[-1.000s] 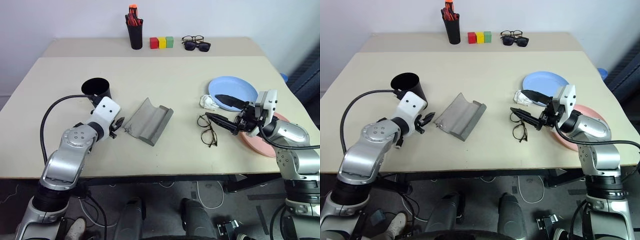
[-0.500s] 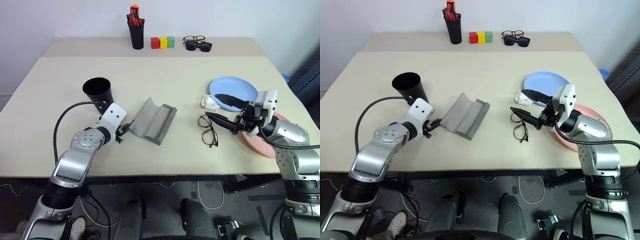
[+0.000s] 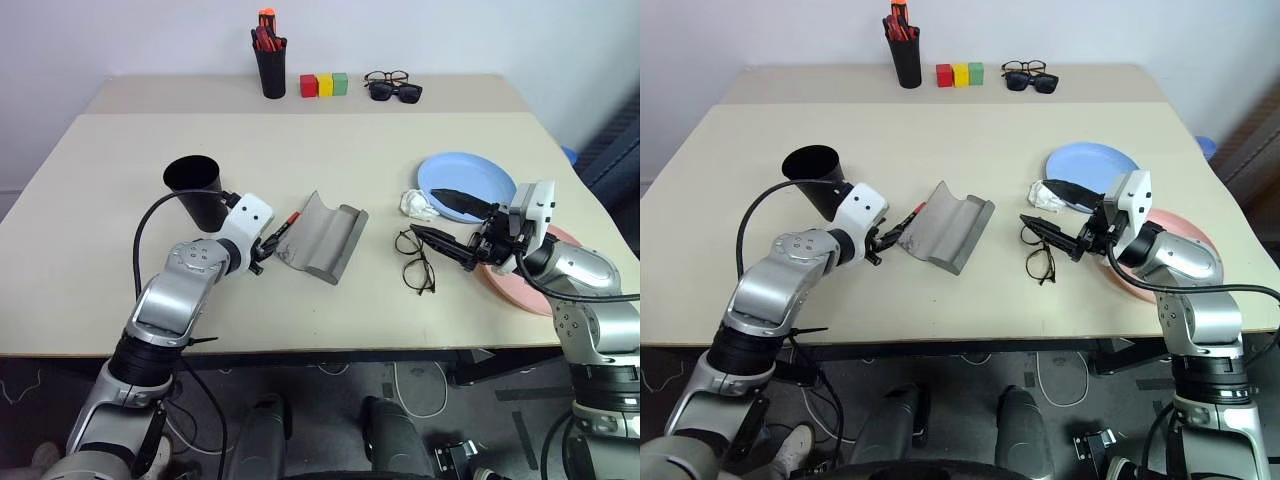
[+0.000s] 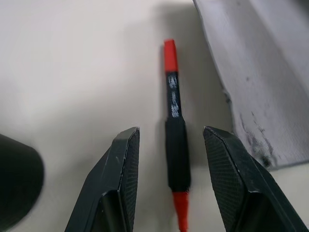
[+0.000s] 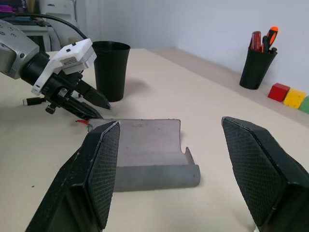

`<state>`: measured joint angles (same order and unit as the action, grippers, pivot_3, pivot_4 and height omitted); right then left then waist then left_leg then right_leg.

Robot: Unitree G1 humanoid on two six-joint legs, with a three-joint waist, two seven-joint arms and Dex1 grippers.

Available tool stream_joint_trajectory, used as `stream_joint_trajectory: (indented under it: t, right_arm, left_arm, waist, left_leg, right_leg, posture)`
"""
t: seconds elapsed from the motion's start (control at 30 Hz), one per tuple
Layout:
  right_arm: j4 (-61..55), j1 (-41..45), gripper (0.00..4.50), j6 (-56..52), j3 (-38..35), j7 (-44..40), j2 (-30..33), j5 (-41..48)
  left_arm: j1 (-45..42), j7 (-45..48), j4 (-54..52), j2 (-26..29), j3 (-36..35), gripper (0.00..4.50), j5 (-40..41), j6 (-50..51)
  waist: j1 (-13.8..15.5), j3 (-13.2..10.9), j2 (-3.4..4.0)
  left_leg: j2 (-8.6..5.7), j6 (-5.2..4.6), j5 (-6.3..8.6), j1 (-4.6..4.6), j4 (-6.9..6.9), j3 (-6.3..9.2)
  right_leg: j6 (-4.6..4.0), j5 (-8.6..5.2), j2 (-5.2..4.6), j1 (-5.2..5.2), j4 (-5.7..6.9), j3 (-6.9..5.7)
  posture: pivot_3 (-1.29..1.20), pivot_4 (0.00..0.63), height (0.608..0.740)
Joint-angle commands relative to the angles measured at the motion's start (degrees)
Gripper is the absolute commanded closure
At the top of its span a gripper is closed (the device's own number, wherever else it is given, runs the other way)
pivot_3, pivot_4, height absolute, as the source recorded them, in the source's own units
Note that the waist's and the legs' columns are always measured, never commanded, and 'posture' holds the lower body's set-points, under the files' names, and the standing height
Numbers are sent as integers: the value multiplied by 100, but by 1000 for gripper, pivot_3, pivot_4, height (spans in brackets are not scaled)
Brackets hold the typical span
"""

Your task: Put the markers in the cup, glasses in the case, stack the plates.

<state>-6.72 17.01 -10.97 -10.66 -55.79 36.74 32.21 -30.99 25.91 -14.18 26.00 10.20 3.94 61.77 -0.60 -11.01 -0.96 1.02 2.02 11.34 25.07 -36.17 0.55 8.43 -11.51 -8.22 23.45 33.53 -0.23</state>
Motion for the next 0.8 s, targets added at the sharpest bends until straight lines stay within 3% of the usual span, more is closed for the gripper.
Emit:
stream_joint_trajectory:
  t: [0.03,0.13,0.23,0.33,0.5,0.8]
  right_arm:
    - [-219,47,1079,61,-178,43,45,51]
    - [-214,46,1079,65,-188,50,53,56]
    - [-236,14,1079,52,-219,26,79,88]
    - [-251,-53,1079,48,-266,-90,147,145]
    - [-213,-111,1079,27,-291,-326,285,177]
    - [-253,-890,1079,-220,-769,-1326,1184,465]
  left_arm:
    - [-267,-25,243,-81,120,2411,44,381]
    - [-439,-93,634,-246,25,2411,119,766]
    - [-535,-113,780,-328,-62,3172,172,858]
    - [-568,-154,763,-341,-136,4471,217,878]
    - [-501,-1,469,-147,-44,4497,303,636]
    - [-438,182,-398,178,-236,4497,525,164]
  waist:
    - [5,0,0]
    - [12,0,0]
    - [6,1,1]
    - [1,1,1]
    - [-9,1,1]
    - [12,-1,-1]
  left_leg:
    - [0,0,0,0,-1,0]
    - [0,0,0,0,-2,0]
    - [-1,0,0,-3,-3,3]
    - [-1,0,0,-6,-5,3]
    - [-1,0,0,-8,-4,5]
    - [-2,0,0,6,0,5]
  right_leg:
    - [0,0,0,-1,1,0]
    - [0,0,0,-1,0,0]
    - [1,0,0,-5,1,0]
    - [0,1,0,-8,3,0]
    - [-2,2,1,-7,3,0]
    - [2,-2,1,-1,-7,0]
  posture:
    - [0,150,740]
    - [0,150,740]
    - [0,150,740]
    - [0,150,740]
    - [0,150,740]
    - [0,150,740]
